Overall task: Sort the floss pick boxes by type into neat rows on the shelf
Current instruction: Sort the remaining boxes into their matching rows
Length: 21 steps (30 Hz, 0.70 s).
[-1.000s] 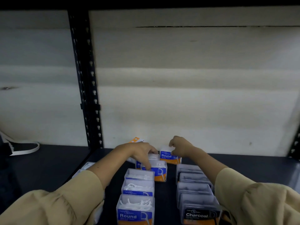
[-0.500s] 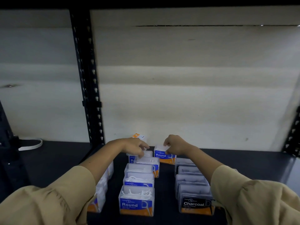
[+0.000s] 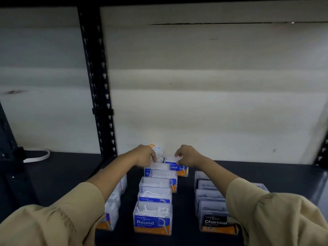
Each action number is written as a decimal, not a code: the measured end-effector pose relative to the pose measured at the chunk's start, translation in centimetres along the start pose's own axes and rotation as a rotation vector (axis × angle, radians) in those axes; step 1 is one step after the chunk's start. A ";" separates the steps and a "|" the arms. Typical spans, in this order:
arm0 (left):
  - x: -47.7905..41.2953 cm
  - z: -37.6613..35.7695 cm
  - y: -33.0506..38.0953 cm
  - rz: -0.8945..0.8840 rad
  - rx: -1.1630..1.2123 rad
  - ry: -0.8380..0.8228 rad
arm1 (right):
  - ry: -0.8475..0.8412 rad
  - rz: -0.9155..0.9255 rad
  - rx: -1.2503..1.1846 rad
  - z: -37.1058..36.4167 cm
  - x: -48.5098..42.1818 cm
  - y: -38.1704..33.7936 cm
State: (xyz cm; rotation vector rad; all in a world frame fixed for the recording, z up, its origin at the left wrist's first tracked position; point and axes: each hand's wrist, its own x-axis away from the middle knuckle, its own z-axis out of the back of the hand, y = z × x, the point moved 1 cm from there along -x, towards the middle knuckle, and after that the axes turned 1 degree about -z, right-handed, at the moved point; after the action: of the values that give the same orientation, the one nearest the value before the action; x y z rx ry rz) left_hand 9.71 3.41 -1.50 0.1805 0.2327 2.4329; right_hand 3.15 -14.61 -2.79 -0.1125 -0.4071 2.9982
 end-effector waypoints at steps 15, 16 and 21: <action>0.2 -0.1 -0.1 -0.015 0.101 0.051 | -0.026 0.055 -0.087 -0.4 0.2 -2.0; 0.2 -0.2 -0.1 -0.015 0.110 0.063 | -0.019 0.055 -0.096 -0.4 0.3 -2.0; 0.6 -0.2 -0.8 0.014 0.208 0.239 | 0.109 0.055 -0.164 -0.1 1.3 -2.0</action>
State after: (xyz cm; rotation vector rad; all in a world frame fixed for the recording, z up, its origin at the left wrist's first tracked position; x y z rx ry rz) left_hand 9.70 4.35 -1.78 -0.0187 0.5938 2.4401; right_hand 2.12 -12.52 -2.43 -0.3043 -0.6473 2.9896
